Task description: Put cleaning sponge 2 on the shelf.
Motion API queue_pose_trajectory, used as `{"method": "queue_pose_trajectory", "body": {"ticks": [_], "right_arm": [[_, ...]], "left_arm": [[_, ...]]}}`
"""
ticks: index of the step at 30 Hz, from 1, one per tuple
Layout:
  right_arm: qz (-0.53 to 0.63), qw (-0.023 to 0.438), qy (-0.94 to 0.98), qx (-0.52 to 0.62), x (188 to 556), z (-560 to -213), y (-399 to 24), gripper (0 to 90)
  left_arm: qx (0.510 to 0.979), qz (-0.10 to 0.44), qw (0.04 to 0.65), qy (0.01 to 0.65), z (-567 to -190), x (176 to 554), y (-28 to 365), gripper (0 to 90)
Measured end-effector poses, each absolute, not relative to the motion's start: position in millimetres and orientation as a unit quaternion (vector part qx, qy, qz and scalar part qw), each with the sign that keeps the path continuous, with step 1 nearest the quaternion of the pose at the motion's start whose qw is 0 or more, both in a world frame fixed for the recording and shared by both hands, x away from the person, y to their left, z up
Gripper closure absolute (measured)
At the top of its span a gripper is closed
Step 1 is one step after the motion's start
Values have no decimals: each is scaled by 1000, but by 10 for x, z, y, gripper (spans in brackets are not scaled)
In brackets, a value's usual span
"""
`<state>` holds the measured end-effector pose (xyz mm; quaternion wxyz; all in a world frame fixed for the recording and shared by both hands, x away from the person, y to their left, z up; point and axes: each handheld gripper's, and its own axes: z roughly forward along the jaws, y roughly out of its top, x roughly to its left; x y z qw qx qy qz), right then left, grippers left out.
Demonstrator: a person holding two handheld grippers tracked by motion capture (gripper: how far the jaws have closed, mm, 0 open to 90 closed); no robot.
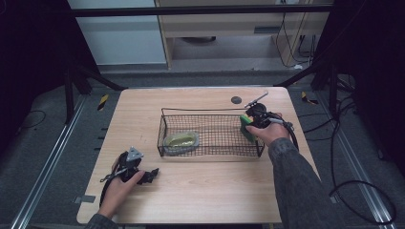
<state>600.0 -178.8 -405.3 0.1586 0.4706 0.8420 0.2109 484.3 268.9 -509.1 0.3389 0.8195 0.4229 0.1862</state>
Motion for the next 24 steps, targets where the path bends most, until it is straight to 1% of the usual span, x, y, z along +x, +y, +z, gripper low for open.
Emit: {"method": "queue_pose_trajectory", "body": {"ticks": [11, 24], "right_arm": [[220, 150, 843, 468, 5938, -4029, -1738, 472], [224, 133, 849, 460, 5878, -4097, -1625, 448]], "left_arm": [[820, 186, 339, 423, -5091, 4844, 2689, 0], [820, 185, 340, 422, -5091, 4845, 2689, 0]]}}
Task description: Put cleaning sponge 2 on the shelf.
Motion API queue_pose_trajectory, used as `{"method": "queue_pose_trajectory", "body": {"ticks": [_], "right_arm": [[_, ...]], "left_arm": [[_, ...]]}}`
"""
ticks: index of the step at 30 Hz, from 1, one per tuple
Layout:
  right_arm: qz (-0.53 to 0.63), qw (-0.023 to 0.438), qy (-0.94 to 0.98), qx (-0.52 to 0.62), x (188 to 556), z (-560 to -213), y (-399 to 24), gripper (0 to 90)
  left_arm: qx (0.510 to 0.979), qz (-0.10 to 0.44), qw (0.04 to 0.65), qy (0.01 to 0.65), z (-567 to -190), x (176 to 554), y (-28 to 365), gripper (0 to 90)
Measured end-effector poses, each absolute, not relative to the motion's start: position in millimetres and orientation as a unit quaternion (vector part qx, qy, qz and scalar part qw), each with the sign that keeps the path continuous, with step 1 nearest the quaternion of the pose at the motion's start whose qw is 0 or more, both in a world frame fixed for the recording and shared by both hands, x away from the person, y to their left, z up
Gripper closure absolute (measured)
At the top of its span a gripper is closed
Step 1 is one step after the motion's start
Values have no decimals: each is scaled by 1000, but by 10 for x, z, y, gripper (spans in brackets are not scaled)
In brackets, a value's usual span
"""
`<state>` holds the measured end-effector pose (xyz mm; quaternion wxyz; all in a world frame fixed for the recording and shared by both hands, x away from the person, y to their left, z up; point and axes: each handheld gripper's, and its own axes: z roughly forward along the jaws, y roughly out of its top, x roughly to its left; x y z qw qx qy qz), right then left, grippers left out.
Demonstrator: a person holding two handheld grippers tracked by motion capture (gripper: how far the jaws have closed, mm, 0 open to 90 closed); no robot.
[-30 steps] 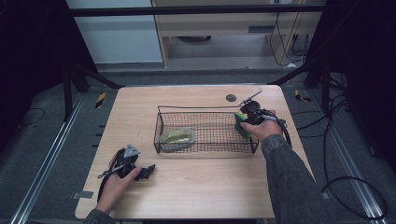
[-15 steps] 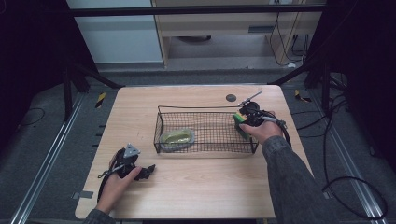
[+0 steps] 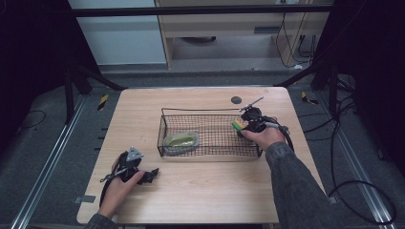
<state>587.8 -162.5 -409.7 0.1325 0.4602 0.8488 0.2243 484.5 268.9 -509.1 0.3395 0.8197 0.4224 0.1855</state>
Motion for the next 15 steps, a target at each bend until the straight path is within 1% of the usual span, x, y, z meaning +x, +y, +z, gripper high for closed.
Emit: {"method": "queue_pose_trajectory", "body": {"ticks": [2, 4, 7, 15], "right_arm": [[225, 132, 849, 460, 5874, -4098, -1617, 440], [228, 132, 849, 459, 5862, -4088, -1599, 399], [238, 131, 848, 455, 5841, -4062, -1583, 372], [249, 145, 847, 447, 5791, -4005, -1584, 239]], "left_arm": [[820, 185, 339, 422, -5091, 4845, 2689, 0], [820, 185, 339, 422, -5090, 4845, 2690, 0], [820, 185, 339, 422, -5091, 4845, 2690, 0], [820, 185, 339, 422, -5090, 4845, 2690, 0]]}}
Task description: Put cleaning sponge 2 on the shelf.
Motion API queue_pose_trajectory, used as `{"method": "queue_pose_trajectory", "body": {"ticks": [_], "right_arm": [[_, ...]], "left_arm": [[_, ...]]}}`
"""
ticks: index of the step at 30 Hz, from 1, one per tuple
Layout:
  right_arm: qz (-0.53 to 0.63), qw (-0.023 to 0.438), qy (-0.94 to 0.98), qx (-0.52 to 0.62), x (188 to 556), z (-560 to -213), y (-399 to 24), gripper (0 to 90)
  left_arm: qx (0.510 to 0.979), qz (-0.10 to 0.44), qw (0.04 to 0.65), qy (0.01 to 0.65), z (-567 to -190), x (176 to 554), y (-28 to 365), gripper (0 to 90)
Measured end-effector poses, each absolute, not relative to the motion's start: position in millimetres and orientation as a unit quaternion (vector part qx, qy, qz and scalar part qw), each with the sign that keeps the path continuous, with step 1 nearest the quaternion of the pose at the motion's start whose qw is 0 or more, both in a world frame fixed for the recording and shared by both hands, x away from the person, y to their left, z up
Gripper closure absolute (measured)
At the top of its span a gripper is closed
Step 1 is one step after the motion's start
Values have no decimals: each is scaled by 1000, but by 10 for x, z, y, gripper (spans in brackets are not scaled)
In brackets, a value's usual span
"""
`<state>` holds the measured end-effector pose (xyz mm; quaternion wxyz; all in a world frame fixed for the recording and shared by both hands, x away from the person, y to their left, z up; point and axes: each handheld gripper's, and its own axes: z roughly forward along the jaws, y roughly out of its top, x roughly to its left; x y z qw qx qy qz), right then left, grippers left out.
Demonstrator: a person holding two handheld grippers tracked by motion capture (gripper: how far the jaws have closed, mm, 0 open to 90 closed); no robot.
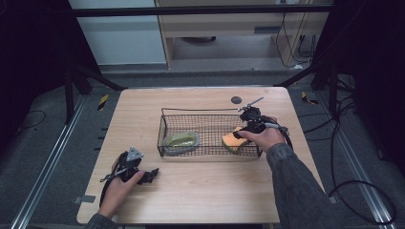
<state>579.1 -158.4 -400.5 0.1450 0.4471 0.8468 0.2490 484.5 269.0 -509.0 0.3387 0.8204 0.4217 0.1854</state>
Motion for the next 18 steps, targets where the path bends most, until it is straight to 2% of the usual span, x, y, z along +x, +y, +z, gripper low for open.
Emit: {"method": "queue_pose_trajectory", "body": {"ticks": [8, 18], "right_arm": [[256, 184, 830, 461, 5745, -3947, -1715, 99], [284, 224, 797, 484, 5489, -3866, -2015, 76]], "left_arm": [[821, 185, 338, 421, -5089, 4845, 2692, 0], [821, 185, 338, 421, -5089, 4845, 2692, 0]]}}
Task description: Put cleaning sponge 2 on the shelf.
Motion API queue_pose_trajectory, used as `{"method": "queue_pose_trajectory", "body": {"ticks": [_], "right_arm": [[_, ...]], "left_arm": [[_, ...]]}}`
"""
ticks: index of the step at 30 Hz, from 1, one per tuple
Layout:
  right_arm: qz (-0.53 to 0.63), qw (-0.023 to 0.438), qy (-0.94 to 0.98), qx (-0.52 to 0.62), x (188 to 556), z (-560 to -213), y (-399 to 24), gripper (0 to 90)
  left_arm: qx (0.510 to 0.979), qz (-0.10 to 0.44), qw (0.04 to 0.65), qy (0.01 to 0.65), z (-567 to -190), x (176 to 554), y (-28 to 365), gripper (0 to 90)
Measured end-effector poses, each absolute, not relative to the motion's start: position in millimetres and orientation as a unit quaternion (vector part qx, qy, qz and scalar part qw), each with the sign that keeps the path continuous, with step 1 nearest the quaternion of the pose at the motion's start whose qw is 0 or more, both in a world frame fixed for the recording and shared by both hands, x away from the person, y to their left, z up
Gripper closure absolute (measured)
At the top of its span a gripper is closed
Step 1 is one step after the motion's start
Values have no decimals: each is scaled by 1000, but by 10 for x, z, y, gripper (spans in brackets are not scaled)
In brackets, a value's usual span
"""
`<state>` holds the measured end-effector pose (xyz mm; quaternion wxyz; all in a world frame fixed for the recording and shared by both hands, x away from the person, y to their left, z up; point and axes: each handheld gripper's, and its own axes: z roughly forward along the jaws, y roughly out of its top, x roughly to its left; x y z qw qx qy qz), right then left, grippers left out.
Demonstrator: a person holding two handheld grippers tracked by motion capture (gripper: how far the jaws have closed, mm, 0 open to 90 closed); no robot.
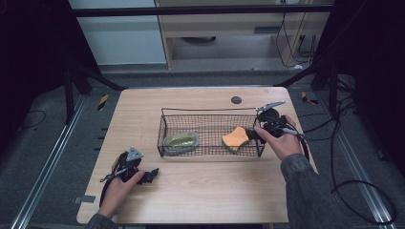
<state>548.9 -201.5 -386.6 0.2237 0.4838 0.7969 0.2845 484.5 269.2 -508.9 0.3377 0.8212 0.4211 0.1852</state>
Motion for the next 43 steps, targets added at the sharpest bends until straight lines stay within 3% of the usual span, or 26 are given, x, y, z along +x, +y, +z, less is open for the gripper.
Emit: {"method": "queue_pose_trajectory", "body": {"ticks": [12, 20, 33, 43], "right_arm": [[310, 249, 768, 502, 5049, -3926, -2420, 105], [326, 253, 753, 513, 4792, -4217, -2518, 73], [301, 255, 735, 551, 4873, -4910, -2598, 73], [316, 246, 726, 559, 4931, -5123, -2554, 50]], "left_arm": [[821, 185, 338, 421, -5089, 4845, 2691, 0], [821, 186, 338, 421, -5089, 4846, 2692, 0], [821, 185, 338, 422, -5089, 4850, 2691, 0], [821, 185, 338, 422, -5088, 4867, 2695, 0]]}}
